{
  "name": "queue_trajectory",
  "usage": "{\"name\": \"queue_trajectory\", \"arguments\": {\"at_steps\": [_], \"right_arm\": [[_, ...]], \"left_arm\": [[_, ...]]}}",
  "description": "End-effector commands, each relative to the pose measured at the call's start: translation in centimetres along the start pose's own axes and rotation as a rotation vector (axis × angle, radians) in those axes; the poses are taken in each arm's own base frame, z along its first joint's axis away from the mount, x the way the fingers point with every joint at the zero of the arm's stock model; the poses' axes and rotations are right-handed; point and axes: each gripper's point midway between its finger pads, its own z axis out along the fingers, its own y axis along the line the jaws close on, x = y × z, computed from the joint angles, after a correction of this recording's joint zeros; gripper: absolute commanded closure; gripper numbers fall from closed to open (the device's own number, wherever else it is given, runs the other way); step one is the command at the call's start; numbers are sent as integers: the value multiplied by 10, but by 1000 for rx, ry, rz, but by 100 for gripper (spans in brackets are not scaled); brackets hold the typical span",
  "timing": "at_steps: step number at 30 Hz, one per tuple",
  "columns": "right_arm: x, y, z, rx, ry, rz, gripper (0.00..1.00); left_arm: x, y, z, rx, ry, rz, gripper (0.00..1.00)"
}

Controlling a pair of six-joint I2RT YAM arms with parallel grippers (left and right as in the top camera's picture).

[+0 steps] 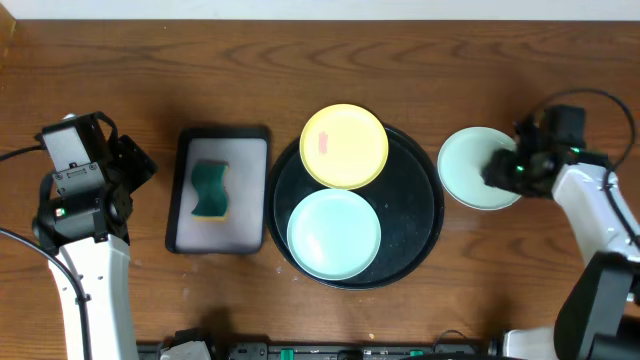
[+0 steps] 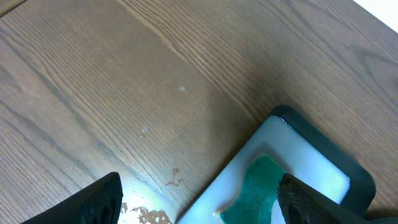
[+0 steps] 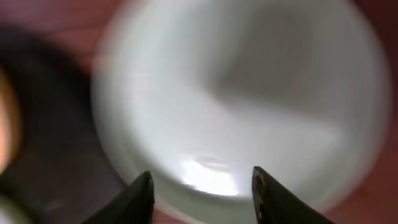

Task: Clean dirty plates on tray and stack at the side
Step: 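Move the right gripper to the yellow plate and grip its rim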

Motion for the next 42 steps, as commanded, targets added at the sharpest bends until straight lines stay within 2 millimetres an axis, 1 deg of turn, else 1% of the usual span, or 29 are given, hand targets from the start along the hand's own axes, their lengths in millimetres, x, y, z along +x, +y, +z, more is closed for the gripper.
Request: {"name": "queue_trajectory", "arguments": {"at_steps": [1, 3, 6, 8, 10, 14, 15, 18, 20, 21, 22, 25, 27, 29, 32, 33, 36, 39, 42], "right_arm": [[-4, 63, -13, -194, -32, -191, 46], [2, 88, -13, -251, -25, -246, 44], [9, 111, -7, -264, -20, -320, 44], [11, 123, -2, -241, -26, -368, 43], [11, 130, 3, -210, -38, -389, 43], [7, 144, 15, -145, -83, -404, 43], [5, 149, 18, -140, -97, -408, 45], [0, 165, 33, -142, -134, -420, 46], [-3, 173, 46, -142, -156, -442, 44], [-4, 175, 53, -131, -163, -449, 41], [-5, 175, 60, -115, -169, -454, 41], [-8, 169, 81, -55, -187, -459, 41], [-14, 165, 91, -28, -212, -430, 42], [-17, 166, 97, -34, -227, -397, 43], [-19, 167, 102, -40, -232, -357, 47], [-19, 167, 102, -42, -233, -356, 51], [-20, 169, 102, -50, -238, -357, 69], [-19, 171, 103, -56, -238, -353, 71], [-16, 169, 104, -55, -223, -314, 78]], "left_arm": [[-6, 1, -3, -4, -14, -12, 20], [-6, 1, -3, -4, -14, -12, 20], [-6, 1, -3, -4, -15, -12, 20], [-6, 1, -3, -4, -14, -12, 20], [-6, 1, -3, -4, -14, -12, 20], [-6, 1, -3, -4, -14, -12, 20], [-6, 1, -3, -4, -15, -12, 20], [-6, 1, -3, -4, -14, -12, 20], [-6, 1, -3, -4, -15, -12, 20], [-6, 1, -3, -4, -14, -12, 20], [-6, 1, -3, -4, -15, -12, 20], [-6, 1, -3, -4, -14, -12, 20], [-6, 1, -3, -4, -14, -12, 20], [-6, 1, -3, -4, -15, -12, 20], [-6, 1, -3, -4, -14, -12, 20], [-6, 1, -3, -4, -14, -12, 20], [-6, 1, -3, -4, -14, -12, 20], [-6, 1, -3, -4, -14, -12, 20], [-6, 1, -3, -4, -15, -12, 20]]}}
